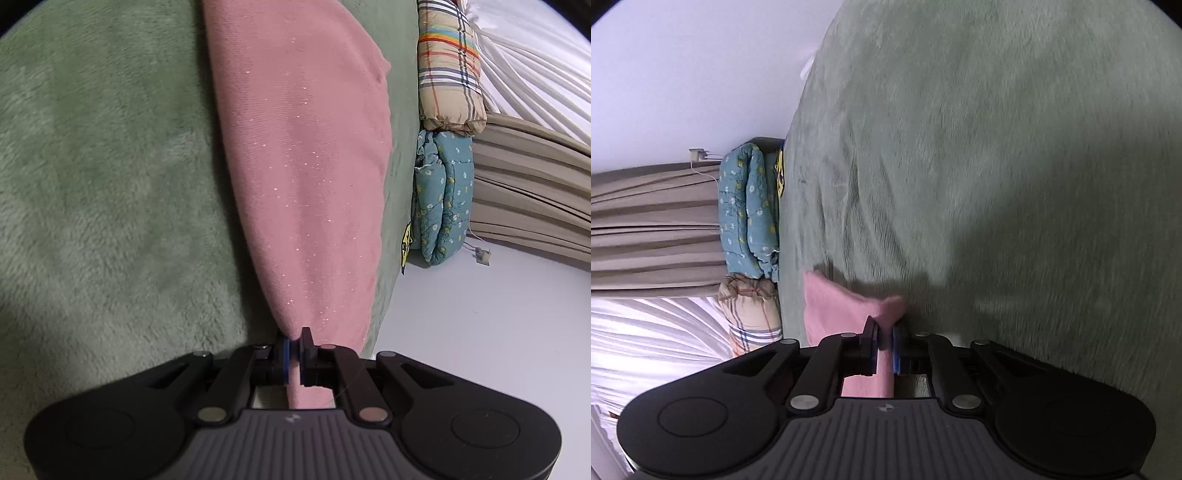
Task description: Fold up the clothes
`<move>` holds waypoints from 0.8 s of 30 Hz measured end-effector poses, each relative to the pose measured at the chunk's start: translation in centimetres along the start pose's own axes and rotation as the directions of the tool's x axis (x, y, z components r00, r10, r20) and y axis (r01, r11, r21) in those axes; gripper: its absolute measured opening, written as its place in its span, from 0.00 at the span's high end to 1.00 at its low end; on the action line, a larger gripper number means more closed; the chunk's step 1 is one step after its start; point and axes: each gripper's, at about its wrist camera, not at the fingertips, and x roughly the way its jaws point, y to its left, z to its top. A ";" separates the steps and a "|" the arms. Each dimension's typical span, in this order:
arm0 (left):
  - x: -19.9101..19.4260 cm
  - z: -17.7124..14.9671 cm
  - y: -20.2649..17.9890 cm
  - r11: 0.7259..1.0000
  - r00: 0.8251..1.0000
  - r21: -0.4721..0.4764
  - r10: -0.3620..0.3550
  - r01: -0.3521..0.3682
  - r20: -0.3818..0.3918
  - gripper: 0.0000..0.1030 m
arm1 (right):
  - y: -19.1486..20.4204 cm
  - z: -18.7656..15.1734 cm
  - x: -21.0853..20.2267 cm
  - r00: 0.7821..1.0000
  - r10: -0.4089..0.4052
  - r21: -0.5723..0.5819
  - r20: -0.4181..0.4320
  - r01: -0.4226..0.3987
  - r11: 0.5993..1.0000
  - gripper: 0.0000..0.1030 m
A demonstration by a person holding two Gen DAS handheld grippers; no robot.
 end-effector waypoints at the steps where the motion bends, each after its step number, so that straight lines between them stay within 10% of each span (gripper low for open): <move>1: -0.1 0.0 0.1 1.000 1.000 0.007 0.003 -0.003 0.000 0.96 | 0.4 -0.1 -0.1 1.000 -0.002 -0.039 0.004 0.002 0.999 0.94; 9: -0.8 0.1 0.1 0.998 1.000 0.060 0.006 -0.006 -0.002 0.96 | 0.0 -1.6 -3.1 0.998 -0.050 0.001 0.041 0.050 0.999 0.83; 12: -0.8 0.0 0.4 1.000 1.000 0.024 -0.014 0.014 -0.007 0.96 | 0.3 -5.0 -3.6 0.992 0.013 0.007 -0.122 -0.012 1.000 0.63; 19: -1.0 0.2 0.5 0.999 0.999 -0.032 -0.041 0.040 -0.022 0.96 | 1.6 -13.3 1.7 0.918 0.000 0.048 -0.396 0.021 0.999 0.61; 22: -0.9 0.2 0.2 0.999 0.999 -0.015 -0.039 0.039 -0.021 0.96 | 2.3 -15.1 3.1 0.919 -0.014 0.049 -0.395 0.036 0.998 0.70; 24: -0.8 0.3 0.3 1.000 0.999 -0.010 -0.028 0.027 -0.020 0.96 | 2.3 -15.3 3.3 0.928 -0.005 0.052 -0.373 0.026 0.998 0.95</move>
